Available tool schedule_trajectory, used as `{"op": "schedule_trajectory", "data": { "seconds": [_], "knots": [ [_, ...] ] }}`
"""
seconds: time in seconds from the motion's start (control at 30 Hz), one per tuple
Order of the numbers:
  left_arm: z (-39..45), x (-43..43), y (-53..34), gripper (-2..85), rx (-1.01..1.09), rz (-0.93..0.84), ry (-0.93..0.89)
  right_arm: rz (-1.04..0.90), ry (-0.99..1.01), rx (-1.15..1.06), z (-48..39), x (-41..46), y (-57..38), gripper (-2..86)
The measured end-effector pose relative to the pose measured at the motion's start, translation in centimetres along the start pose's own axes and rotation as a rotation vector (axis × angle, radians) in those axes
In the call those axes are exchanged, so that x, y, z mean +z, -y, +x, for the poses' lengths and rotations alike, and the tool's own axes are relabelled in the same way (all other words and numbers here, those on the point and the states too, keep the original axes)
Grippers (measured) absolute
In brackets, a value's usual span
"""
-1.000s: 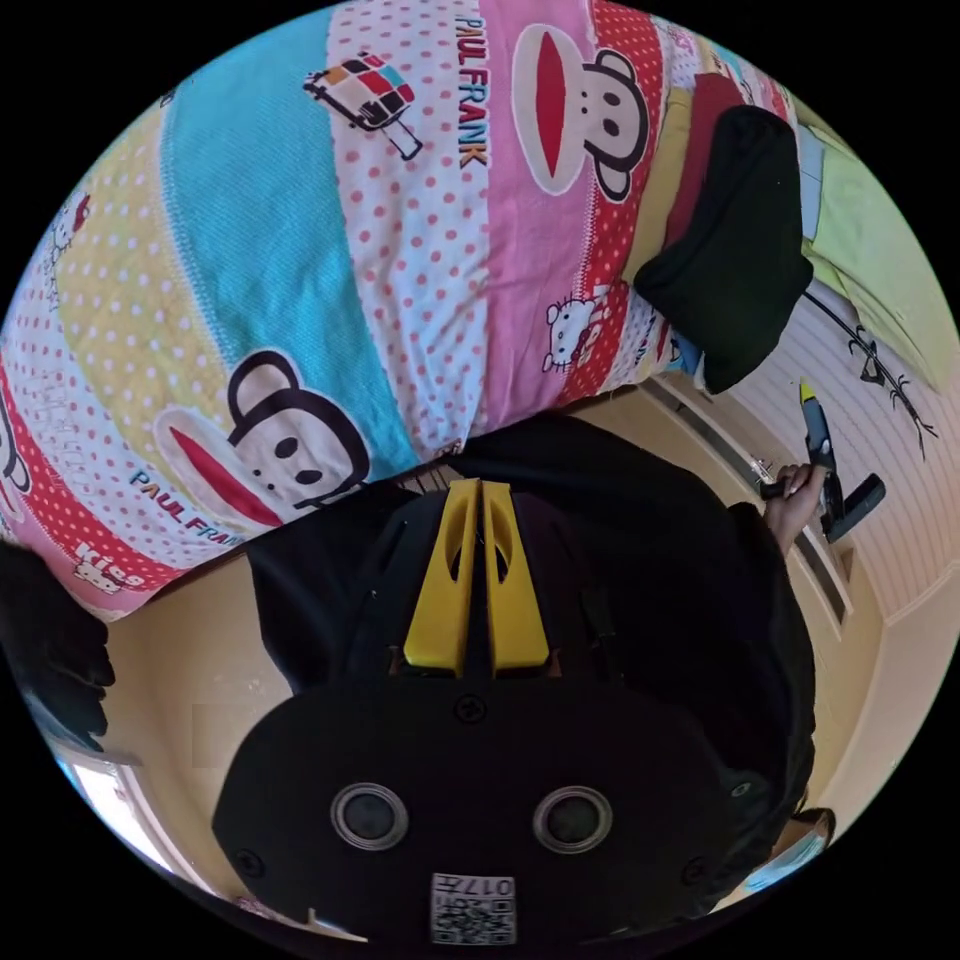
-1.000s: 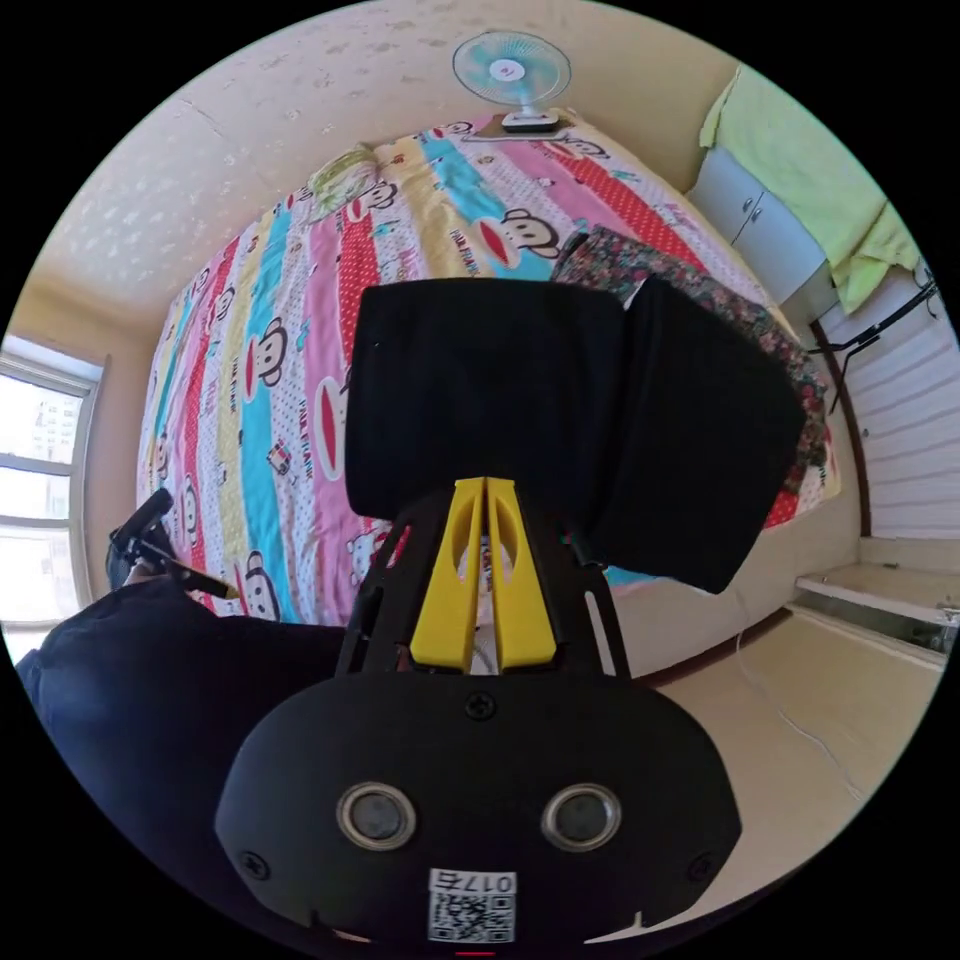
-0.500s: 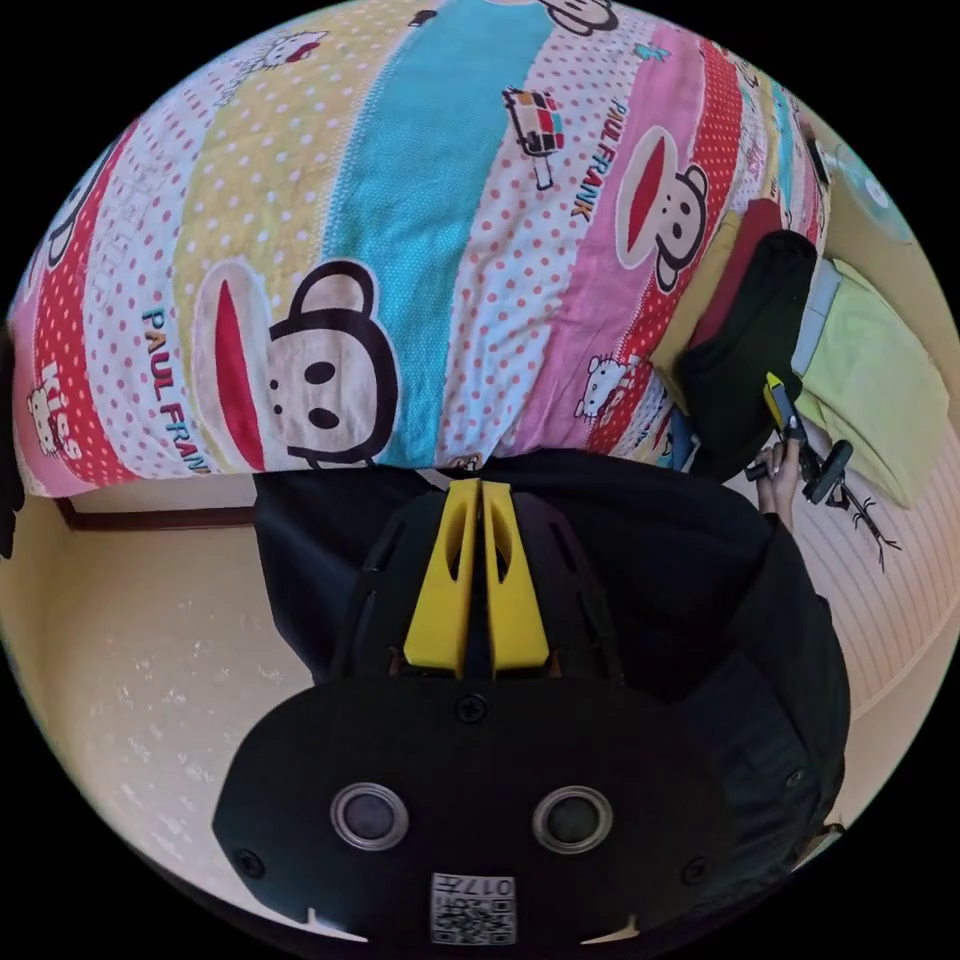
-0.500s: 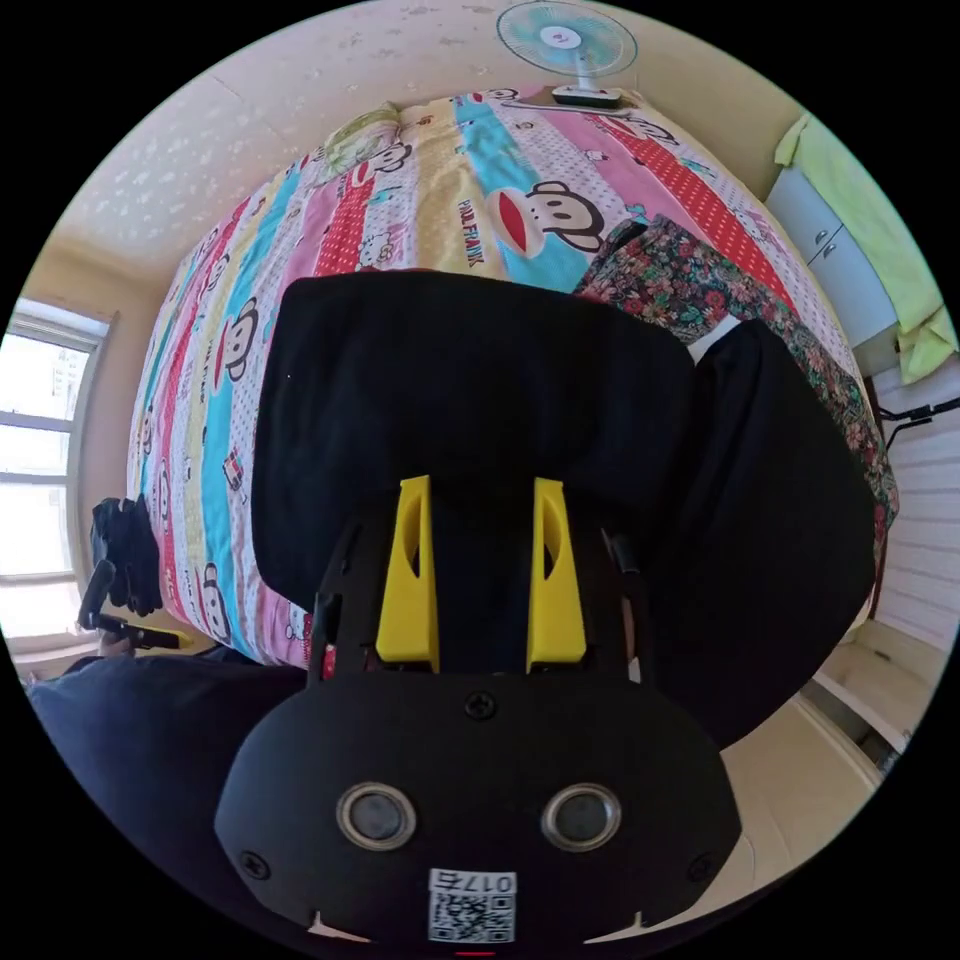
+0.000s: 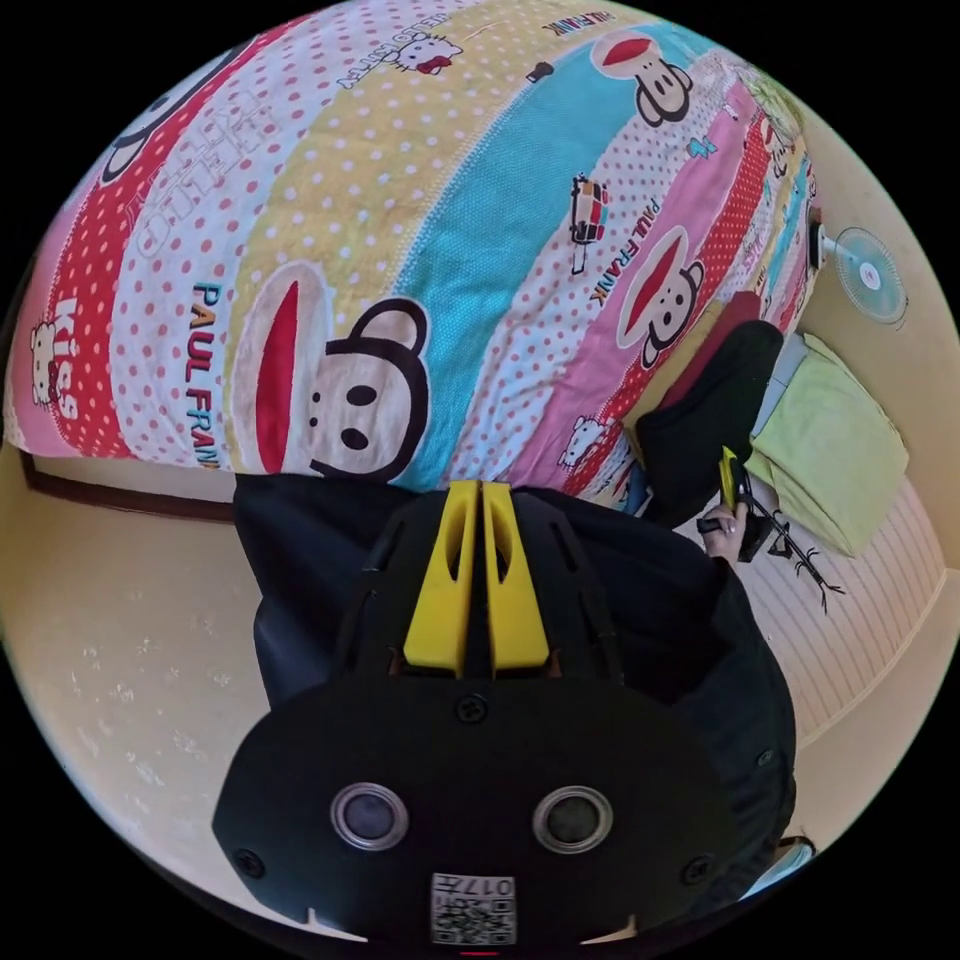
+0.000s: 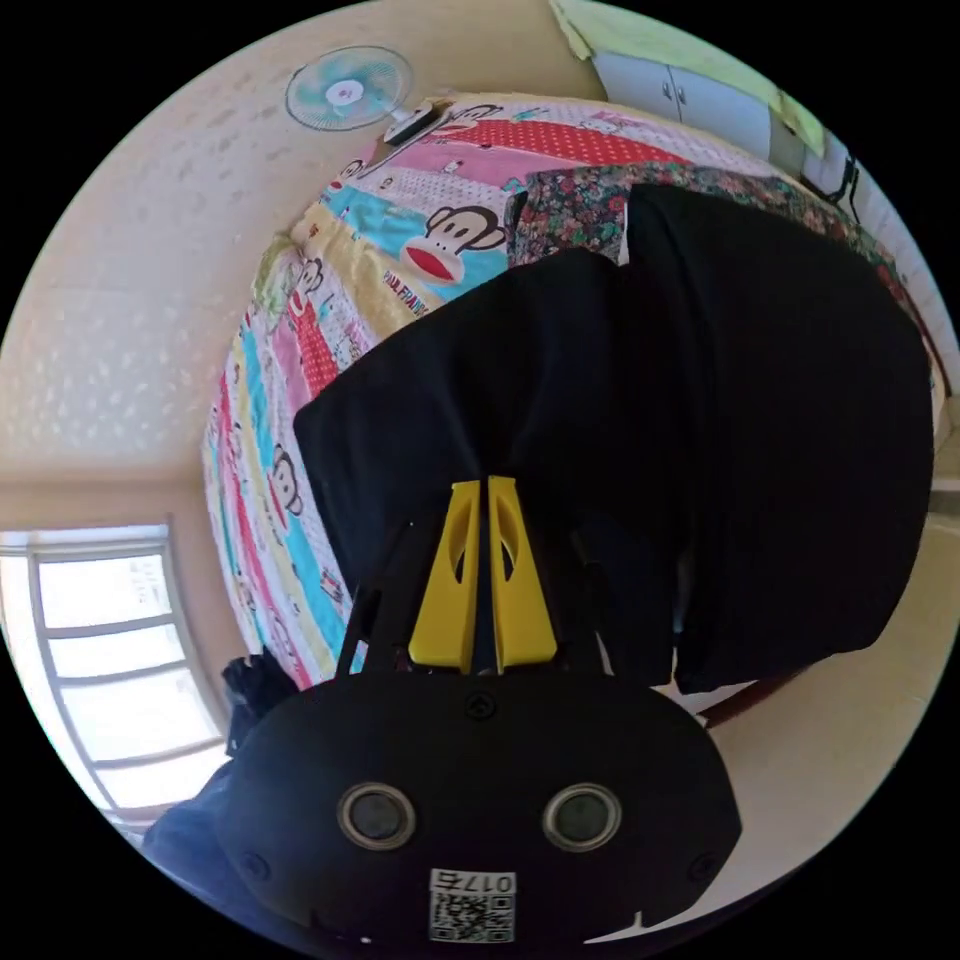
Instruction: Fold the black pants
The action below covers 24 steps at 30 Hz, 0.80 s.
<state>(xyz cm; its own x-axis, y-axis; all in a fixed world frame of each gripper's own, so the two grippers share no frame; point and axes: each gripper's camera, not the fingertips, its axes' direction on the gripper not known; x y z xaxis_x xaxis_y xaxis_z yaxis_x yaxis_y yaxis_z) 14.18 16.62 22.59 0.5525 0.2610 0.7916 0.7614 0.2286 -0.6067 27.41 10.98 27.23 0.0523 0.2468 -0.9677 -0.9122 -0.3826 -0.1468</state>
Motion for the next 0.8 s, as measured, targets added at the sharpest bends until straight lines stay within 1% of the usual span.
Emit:
{"op": "schedule_trajectory", "data": {
  "seconds": [0.07,0.1,0.17,0.2,0.27,0.33,0.4,0.47,0.5,0.53,0.57,0.6,0.67,0.7,0.77,0.8],
  "knots": [
    [0.4,-0.3,0.5,-1.0,0.032,-0.013,0.026,-0.026,0.195,-0.050,0.3,-1.6,0.8,1.8],
    [0.6,-0.5,0.7,-1.0,0.054,-0.018,0.039,-0.030,0.227,-0.079,0.0,-1.9,0.9,1.7],
    [0.9,-1.0,1.1,-1.0,0.090,-0.023,0.051,-0.057,0.369,-0.191,-2.6,-2.7,1.2,1.5],
    [1.0,-1.3,1.3,-1.0,0.108,-0.021,0.053,-0.063,0.404,-0.213,-3.5,-2.7,1.3,1.4],
    [1.0,-2.0,1.5,-1.0,0.124,-0.011,0.038,-0.106,0.502,-0.304,-8.0,-2.1,2.0,1.3],
    [1.0,-2.6,1.7,-1.0,0.141,0.008,0.001,-0.151,0.538,-0.411,-12.4,-1.5,2.3,1.2],
    [1.2,-3.7,1.8,-1.0,0.173,0.035,-0.043,-0.222,0.555,-0.516,-16.9,-0.3,2.2,1.0],
    [1.3,-4.5,1.9,-1.0,0.206,0.053,-0.049,-0.441,0.623,-0.648,-22.7,2.4,1.2,0.7],
    [1.4,-5.1,1.9,-1.0,0.222,0.066,-0.041,-0.486,0.633,-0.700,-24.2,2.9,0.6,0.7],
    [1.3,-5.4,1.9,-1.0,0.228,0.072,-0.035,-0.560,0.639,-0.821,-26.9,3.8,-1.1,0.5],
    [1.2,-6.0,1.9,-1.0,0.235,0.082,-0.024,-0.621,0.627,-0.943,-29.2,4.7,-3.0,0.4],
    [1.0,-6.5,1.8,-0.9,0.235,0.090,-0.016,-0.650,0.606,-0.999,-30.1,5.3,-4.0,0.4],
    [0.3,-7.4,1.7,-0.9,0.202,0.111,0.000,-0.788,0.422,-1.189,-32.0,9.3,-8.0,0.3],
    [-0.6,-7.9,1.6,-0.9,0.127,0.126,0.055,-0.827,0.350,-1.218,-31.8,10.7,-9.0,0.3],
    [-2.0,-8.3,1.4,-0.9,0.059,0.135,0.044,-1.041,-0.001,-1.225,-28.9,16.7,-12.1,0.3],
    [-3.1,-8.1,1.3,-0.9,0.033,0.139,-0.013,-1.107,-0.099,-1.213,-27.6,18.1,-12.8,0.3]
  ]
}}
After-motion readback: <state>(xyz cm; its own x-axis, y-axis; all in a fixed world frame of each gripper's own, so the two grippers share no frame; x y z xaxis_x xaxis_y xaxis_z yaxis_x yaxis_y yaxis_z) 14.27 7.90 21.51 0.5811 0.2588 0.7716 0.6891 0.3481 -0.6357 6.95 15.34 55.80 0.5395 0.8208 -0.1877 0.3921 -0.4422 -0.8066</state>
